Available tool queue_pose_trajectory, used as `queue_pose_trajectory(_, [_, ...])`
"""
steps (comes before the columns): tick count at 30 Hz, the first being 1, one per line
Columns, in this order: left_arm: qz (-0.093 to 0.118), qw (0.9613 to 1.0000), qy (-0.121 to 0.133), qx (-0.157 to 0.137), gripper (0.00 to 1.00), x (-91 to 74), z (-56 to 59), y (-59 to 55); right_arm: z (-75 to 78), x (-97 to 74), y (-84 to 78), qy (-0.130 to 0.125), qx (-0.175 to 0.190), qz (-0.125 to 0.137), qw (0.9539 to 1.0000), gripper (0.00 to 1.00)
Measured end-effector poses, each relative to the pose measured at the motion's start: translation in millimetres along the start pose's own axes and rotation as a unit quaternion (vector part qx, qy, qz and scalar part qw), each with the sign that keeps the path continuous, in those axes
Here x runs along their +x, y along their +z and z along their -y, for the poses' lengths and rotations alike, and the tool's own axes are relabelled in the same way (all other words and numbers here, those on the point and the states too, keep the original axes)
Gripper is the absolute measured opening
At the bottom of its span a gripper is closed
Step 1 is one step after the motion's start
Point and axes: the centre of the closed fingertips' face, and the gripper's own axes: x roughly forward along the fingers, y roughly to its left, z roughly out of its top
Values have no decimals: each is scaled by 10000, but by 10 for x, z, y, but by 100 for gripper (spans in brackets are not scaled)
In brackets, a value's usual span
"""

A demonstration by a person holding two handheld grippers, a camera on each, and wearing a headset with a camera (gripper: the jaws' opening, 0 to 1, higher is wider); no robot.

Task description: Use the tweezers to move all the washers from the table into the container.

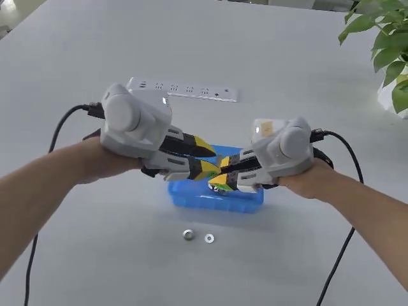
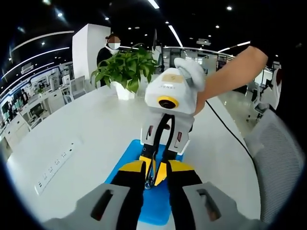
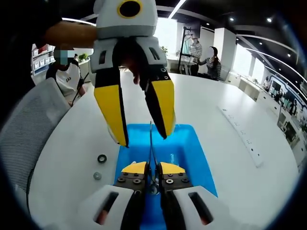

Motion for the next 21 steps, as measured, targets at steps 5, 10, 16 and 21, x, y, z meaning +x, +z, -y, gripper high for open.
queue_pose_trajectory(5, [-56, 9998, -154, 112, 15, 52, -1, -6, -1, 12, 5, 39, -26, 5, 10000, 9])
queue_pose_trajectory(10, [-133, 9993, -251, 252, 7, 90, -16, -19, -9, 22, 7, 78, -47, -2, 10000, 9])
queue_pose_trajectory(16, [-144, 9984, -425, 333, 7, 94, 20, -15, -9, 17, 2, 88, -48, -3, 9999, 9])
queue_pose_trajectory(21, [-166, 9982, -459, 362, 6, 91, 16, -17, -1, 19, 1, 70, -64, -35, 9999, 11])
